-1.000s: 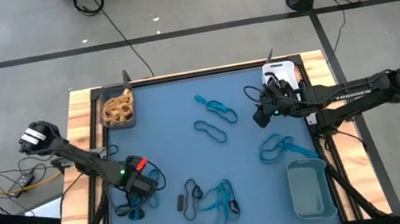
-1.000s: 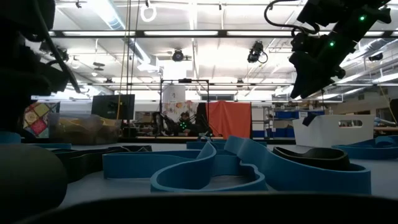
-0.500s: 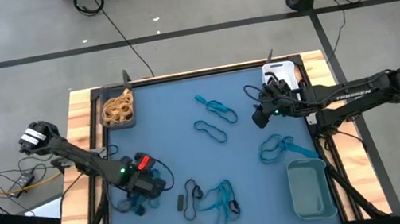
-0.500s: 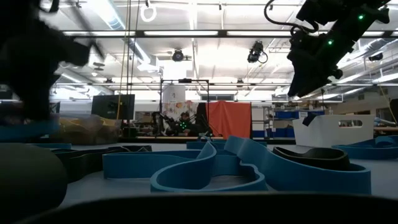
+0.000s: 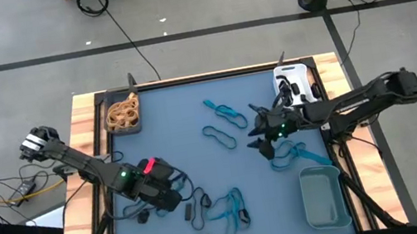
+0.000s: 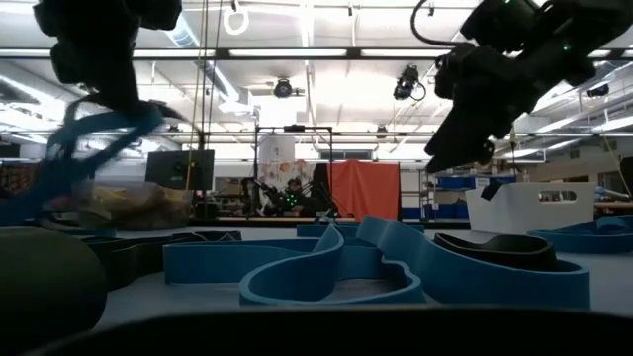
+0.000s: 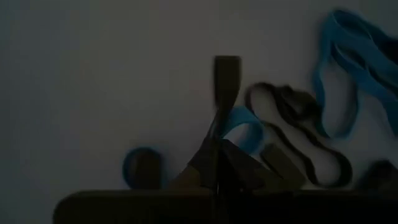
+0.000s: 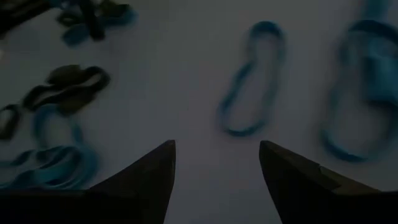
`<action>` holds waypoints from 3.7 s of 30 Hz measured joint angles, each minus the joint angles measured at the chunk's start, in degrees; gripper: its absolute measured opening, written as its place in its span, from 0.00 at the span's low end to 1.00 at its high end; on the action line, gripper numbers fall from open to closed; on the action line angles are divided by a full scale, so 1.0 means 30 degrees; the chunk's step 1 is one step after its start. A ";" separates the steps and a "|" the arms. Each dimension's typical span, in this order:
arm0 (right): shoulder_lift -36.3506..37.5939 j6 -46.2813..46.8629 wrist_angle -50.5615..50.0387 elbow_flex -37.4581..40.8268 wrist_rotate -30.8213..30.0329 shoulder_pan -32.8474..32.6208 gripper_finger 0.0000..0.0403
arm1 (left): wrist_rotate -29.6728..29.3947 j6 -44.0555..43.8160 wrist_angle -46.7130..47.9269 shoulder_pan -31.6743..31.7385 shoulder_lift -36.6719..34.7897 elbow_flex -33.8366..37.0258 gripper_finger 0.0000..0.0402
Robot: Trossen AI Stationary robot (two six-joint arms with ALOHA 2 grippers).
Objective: Sort rubber bands into baskets
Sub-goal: Put the black rubber band into the white bin
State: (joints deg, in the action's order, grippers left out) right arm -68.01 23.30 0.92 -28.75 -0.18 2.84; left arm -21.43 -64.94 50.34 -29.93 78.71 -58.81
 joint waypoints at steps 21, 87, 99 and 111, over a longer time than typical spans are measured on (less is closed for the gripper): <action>-0.5844 -0.2429 0.6757 -0.1384 0.3810 -0.1628 0.62 | 0.3441 0.0994 -0.1025 -0.0046 0.2779 0.0133 0.37; -0.6942 -0.3544 1.4930 -0.2557 0.0305 -0.4561 0.67 | -0.2887 1.6241 -1.3516 0.2547 0.2939 -0.0858 0.02; -0.6942 -0.3631 1.5812 -0.2565 -0.0292 -0.4009 0.58 | -0.2791 1.7615 -1.4738 0.2608 0.2939 -0.0858 0.02; -0.6942 -0.3859 1.5493 -0.3345 0.0575 -0.3910 0.43 | -0.2795 1.7650 -1.4973 0.2608 0.2946 -0.0858 0.02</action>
State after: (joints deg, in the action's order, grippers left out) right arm -88.84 11.72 47.40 -38.79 1.54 -8.89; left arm -29.81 -11.99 5.42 -22.11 87.55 -61.39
